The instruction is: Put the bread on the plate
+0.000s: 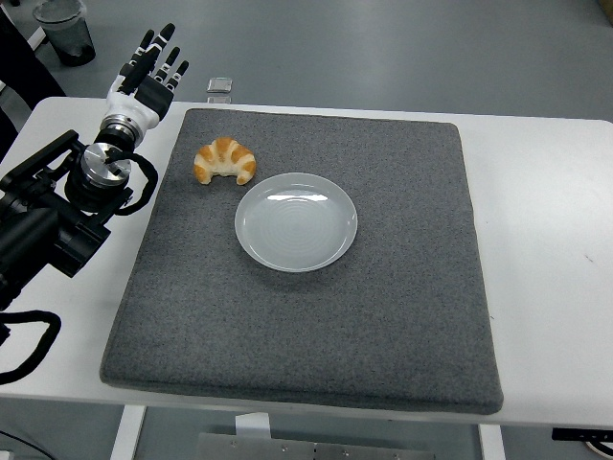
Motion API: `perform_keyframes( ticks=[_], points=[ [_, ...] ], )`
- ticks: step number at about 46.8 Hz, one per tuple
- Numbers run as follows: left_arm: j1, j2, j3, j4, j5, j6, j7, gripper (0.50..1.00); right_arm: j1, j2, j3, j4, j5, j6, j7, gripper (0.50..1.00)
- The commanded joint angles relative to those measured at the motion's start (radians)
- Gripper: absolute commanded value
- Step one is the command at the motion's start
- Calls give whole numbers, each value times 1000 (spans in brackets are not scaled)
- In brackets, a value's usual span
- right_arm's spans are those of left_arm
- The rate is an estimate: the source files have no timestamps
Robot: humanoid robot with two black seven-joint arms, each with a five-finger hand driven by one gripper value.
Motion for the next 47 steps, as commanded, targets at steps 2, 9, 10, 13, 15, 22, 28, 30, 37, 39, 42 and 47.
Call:
perform_keyframes(
  ticks=[2, 9, 10, 13, 15, 22, 28, 30, 37, 39, 42, 47],
  points=[
    [2, 0, 0, -8, 0, 0, -9, 994, 0, 0, 0, 0, 0, 0, 0, 932],
    [23, 8, 2, -66, 29, 1, -74, 994, 0, 0, 0, 0, 0, 0, 0, 930],
    [23, 8, 2, -66, 40, 0, -74, 994, 0, 0, 0, 0, 0, 0, 0, 932],
    [21, 8, 2, -67, 83, -2, -74, 994, 0, 0, 0, 0, 0, 0, 0, 930],
    [23, 8, 0, -69, 119, 0, -74, 994, 0, 0, 0, 0, 0, 0, 0, 932],
    [15, 8, -2, -71, 208, 0, -74, 990, 0, 0, 1, 0, 0, 0, 0, 932],
    [-3, 8, 3, -69, 247, 12, -90, 990, 0, 0, 1, 0, 0, 0, 0, 932],
    [-9, 8, 6, -67, 297, 18, -106, 990, 0, 0, 1, 0, 0, 0, 0, 930],
    [-14, 17, 5, -69, 458, 31, -155, 992, 0, 0, 1, 0, 0, 0, 0, 930],
    [-17, 26, 6, -69, 472, 24, -153, 992, 0, 0, 1, 0, 0, 0, 0, 932],
    [-28, 34, 8, -69, 478, 21, -152, 992, 0, 0, 1, 0, 0, 0, 0, 930],
    [-46, 40, 61, -67, 480, 23, -146, 992, 0, 0, 1, 0, 0, 0, 0, 930]
  ],
)
